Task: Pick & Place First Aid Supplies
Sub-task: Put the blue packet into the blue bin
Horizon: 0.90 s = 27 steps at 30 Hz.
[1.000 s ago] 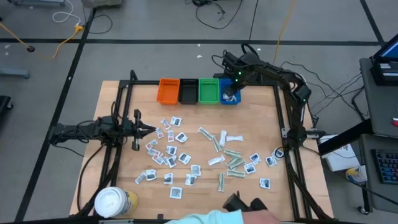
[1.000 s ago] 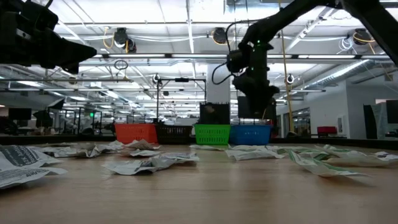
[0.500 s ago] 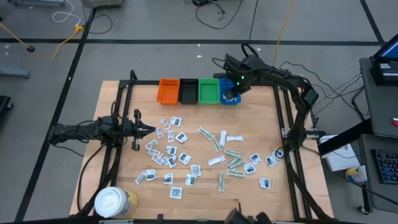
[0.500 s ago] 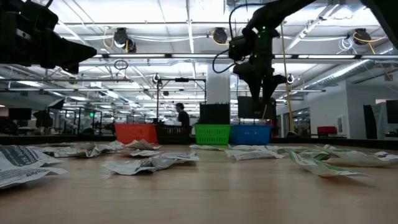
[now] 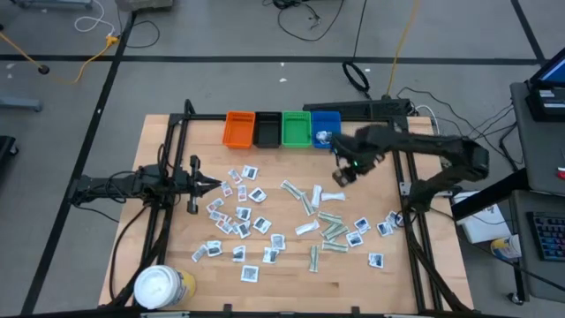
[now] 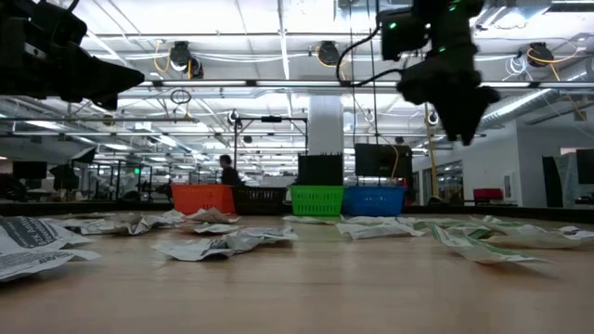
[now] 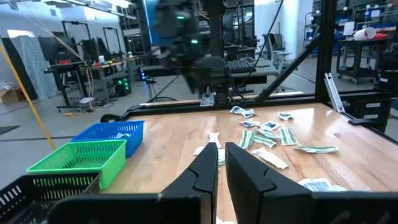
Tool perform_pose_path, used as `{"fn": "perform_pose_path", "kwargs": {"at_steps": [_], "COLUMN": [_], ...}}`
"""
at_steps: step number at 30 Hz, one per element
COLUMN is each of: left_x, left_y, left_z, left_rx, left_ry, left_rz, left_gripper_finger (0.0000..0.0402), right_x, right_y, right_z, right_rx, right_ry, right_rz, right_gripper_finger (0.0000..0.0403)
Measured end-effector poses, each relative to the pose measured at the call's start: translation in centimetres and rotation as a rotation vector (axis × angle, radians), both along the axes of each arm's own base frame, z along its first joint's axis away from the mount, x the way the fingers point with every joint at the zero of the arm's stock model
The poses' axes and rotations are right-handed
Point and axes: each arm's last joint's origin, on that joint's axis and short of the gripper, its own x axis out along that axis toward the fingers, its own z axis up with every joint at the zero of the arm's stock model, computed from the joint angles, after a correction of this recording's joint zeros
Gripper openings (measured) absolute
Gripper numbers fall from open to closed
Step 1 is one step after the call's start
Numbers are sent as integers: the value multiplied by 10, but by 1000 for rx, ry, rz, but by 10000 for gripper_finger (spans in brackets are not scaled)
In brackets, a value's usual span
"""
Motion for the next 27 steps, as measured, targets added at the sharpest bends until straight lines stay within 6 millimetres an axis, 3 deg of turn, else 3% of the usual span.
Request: {"fn": "perform_pose_path", "kwargs": {"at_steps": [6, 10, 16, 27], "left_x": [0, 0, 0, 0], "left_y": [0, 0, 0, 0], "left_z": [0, 0, 0, 0], "left_rx": [0, 0, 0, 0], "left_ry": [0, 0, 1, 1], "left_rz": [0, 0, 0, 0], "left_gripper_finger": [37, 37, 37, 37], "right_x": [-24, -36, -43, -47], "right_y": [47, 67, 84, 109], "right_z": [-6, -11, -29, -84], "right_rx": [51, 102, 96, 69], "right_ry": [24, 36, 81, 71], "right_rz": [12, 4, 7, 51], "right_gripper_finger": [183, 182, 182, 170]}}
